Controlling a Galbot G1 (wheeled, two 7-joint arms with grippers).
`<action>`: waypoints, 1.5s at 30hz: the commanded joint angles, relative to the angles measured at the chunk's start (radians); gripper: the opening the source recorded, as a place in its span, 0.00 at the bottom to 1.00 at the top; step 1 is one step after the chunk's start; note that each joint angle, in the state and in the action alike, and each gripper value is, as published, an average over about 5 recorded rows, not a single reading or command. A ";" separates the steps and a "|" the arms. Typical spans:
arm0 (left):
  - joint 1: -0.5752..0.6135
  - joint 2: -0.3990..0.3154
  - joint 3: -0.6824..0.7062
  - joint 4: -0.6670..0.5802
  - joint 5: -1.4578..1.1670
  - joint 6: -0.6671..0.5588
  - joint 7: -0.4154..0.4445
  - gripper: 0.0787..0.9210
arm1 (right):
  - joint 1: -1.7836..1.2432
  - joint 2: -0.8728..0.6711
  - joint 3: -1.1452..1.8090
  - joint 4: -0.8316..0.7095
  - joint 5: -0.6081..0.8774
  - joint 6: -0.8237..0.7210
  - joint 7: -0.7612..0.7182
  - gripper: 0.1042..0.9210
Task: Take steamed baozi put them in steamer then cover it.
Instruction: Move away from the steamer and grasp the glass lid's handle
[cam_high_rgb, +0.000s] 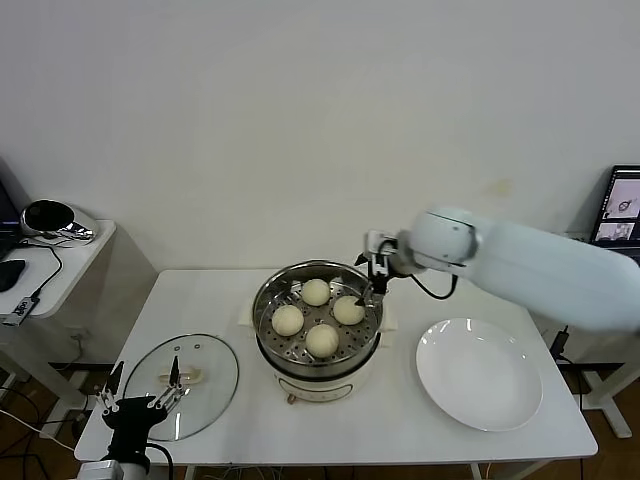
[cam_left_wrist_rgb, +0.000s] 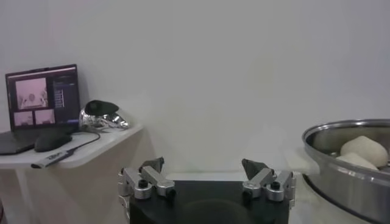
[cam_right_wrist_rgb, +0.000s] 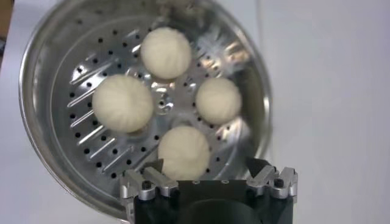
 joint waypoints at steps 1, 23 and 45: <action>-0.008 -0.001 0.019 0.018 -0.015 -0.057 -0.001 0.88 | -0.890 -0.249 0.777 0.254 0.009 0.378 0.453 0.88; 0.170 0.097 -0.189 0.301 1.195 -0.107 0.031 0.88 | -1.815 0.572 1.839 0.251 -0.272 0.771 0.355 0.88; -0.111 0.248 -0.073 0.492 1.284 -0.180 0.087 0.88 | -1.889 0.640 1.985 0.284 -0.265 0.776 0.443 0.88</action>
